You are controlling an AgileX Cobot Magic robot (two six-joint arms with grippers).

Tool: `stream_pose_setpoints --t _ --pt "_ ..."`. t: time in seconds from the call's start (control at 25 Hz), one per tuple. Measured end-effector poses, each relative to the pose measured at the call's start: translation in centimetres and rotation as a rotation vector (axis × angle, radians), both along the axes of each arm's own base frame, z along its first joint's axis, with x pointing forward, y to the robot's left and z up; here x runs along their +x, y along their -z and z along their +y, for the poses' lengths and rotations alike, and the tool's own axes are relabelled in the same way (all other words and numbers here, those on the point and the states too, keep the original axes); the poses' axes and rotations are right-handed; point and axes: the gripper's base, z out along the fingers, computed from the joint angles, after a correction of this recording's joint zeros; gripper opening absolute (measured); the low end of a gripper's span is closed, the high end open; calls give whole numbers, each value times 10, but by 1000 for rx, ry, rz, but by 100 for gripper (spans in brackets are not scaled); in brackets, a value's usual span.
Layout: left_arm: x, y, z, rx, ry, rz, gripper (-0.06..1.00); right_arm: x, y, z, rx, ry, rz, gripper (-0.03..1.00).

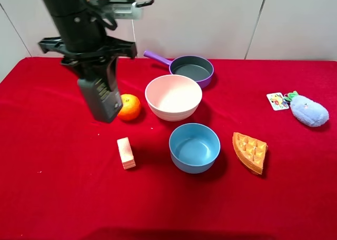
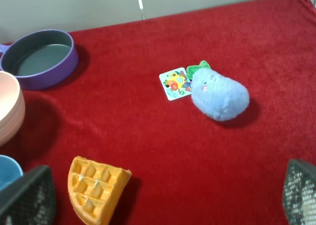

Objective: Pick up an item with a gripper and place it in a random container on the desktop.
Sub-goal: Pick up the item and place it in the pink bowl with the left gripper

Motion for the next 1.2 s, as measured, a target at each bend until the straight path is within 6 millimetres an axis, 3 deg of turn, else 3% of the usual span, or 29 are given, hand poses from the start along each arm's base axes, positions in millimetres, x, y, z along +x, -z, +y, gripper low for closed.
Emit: stream_pose_setpoints --t 0.4,0.64,0.92,1.2 --pt "35 6 -24 -35 80 -28 41 0 0 0 0 0 0 69" --pt "53 8 -50 -56 152 -72 41 0 0 0 0 0 0 69" --pt "72 18 -83 -76 246 -116 41 0 0 0 0 0 -1 69" --pt "88 34 -100 -84 306 -135 41 0 0 0 0 0 -1 69"
